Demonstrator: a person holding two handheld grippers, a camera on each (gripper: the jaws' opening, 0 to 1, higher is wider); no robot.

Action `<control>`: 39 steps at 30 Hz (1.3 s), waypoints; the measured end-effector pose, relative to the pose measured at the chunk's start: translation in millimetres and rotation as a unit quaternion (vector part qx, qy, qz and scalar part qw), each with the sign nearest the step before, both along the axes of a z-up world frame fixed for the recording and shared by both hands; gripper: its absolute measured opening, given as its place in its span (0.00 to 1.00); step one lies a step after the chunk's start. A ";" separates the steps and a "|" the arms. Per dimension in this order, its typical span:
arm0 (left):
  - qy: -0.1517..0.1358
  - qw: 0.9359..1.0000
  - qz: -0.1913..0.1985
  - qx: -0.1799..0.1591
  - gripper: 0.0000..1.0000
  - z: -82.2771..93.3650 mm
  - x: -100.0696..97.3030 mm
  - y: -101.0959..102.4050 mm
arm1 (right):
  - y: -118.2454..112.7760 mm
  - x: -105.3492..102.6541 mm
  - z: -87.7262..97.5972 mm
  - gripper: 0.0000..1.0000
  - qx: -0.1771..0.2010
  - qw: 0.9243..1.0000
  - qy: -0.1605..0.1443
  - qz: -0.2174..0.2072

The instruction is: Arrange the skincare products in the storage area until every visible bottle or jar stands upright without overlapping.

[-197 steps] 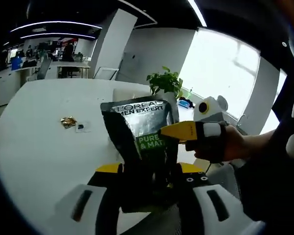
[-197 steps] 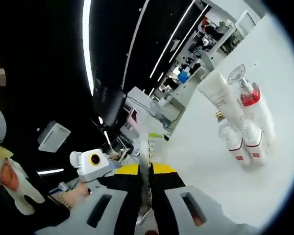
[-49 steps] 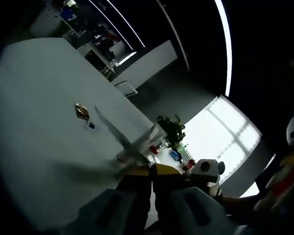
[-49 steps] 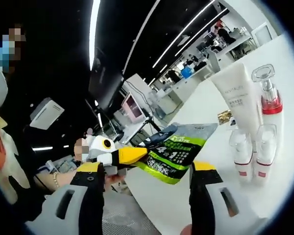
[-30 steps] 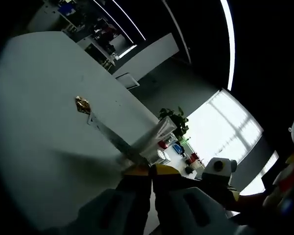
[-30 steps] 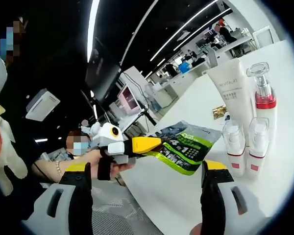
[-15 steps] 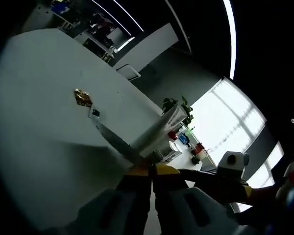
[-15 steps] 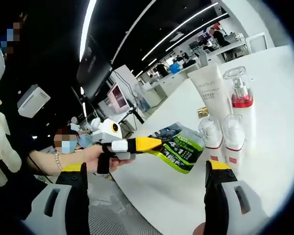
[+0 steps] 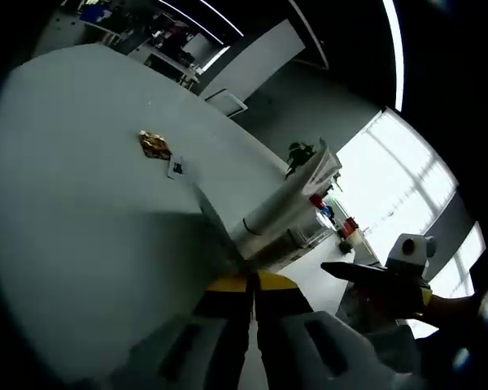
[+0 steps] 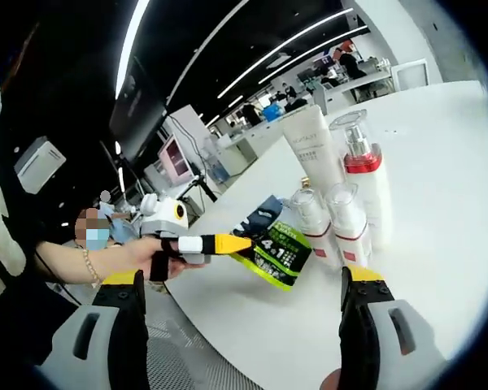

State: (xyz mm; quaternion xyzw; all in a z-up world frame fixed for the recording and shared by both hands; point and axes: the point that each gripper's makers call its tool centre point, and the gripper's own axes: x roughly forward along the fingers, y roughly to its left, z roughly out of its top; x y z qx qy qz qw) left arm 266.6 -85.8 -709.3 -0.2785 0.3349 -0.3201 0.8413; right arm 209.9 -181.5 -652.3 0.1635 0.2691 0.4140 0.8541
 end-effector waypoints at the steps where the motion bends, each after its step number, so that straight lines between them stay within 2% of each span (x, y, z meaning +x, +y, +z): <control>1: 0.002 1.000 -0.001 0.007 0.00 -5.2 0.9 2.4 | -1.2 0.1 -0.9 1.00 -0.003 1.000 0.000 -0.001; 7: 0.011 0.999 -0.002 0.031 0.01 -20.2 0.9 9.0 | -7.7 -0.7 -4.8 1.00 -0.008 1.000 0.005 -0.010; 15: 0.006 0.995 -0.006 0.095 0.04 -33.0 -0.7 21.7 | -12.6 -1.4 -13.0 1.00 -0.012 1.000 0.012 -0.016; 17: -0.003 0.992 -0.018 0.128 0.06 -36.3 -4.4 20.7 | -12.7 -1.4 -13.3 1.00 -0.013 1.000 0.013 -0.017; 23: -0.019 0.981 -0.043 0.190 0.15 -44.1 -7.2 23.7 | -12.7 -1.6 -17.1 1.00 -0.016 1.000 0.016 -0.017; 30: -0.035 0.970 -0.059 0.233 0.19 -46.4 -6.1 26.7 | -13.5 -1.9 -19.5 1.00 -0.017 1.000 0.019 -0.019; 39: -0.041 0.957 -0.079 0.277 0.21 -49.9 -5.1 33.1 | -13.4 -2.3 -19.6 1.00 -0.017 0.999 0.021 -0.021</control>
